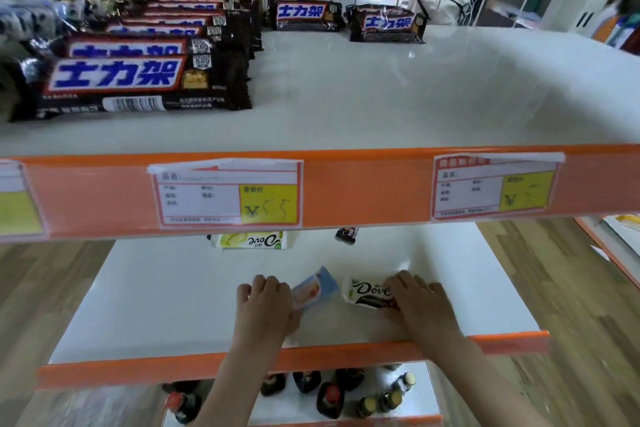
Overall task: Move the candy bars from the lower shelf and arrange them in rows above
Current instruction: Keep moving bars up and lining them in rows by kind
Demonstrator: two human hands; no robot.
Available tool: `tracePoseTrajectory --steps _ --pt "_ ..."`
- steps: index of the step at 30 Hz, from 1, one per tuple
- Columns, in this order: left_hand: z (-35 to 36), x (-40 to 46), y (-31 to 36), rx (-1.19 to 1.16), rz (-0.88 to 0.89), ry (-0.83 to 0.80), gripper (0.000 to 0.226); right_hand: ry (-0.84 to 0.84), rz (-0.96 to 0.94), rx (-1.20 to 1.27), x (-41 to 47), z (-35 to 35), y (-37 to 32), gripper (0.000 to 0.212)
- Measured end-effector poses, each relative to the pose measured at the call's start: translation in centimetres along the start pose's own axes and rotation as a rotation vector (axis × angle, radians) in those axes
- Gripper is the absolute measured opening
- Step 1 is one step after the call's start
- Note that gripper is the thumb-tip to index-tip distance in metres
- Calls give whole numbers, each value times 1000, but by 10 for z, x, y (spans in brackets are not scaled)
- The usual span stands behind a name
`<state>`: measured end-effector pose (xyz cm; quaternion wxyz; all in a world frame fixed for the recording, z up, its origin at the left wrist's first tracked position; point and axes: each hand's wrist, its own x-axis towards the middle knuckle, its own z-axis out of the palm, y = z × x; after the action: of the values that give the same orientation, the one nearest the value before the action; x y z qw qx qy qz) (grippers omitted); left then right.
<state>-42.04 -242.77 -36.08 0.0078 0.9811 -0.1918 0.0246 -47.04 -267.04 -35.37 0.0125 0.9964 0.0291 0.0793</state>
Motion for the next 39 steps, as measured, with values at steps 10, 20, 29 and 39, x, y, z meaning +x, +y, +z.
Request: tracePoseTrajectory --steps 10,20,29,39 --pt "-77 -42 -1 34 82 198 41 132 8 9 -24 -84 -20 57" --pt "-147 -102 8 87 47 273 39 273 -8 -4 -69 -165 -37 56" --pt "-213 -167 19 108 93 395 41 344 -35 -59 -131 -229 -54 50" --pt "-283 -211 14 67 66 577 38 497 -92 41 -153 -291 -74 56"
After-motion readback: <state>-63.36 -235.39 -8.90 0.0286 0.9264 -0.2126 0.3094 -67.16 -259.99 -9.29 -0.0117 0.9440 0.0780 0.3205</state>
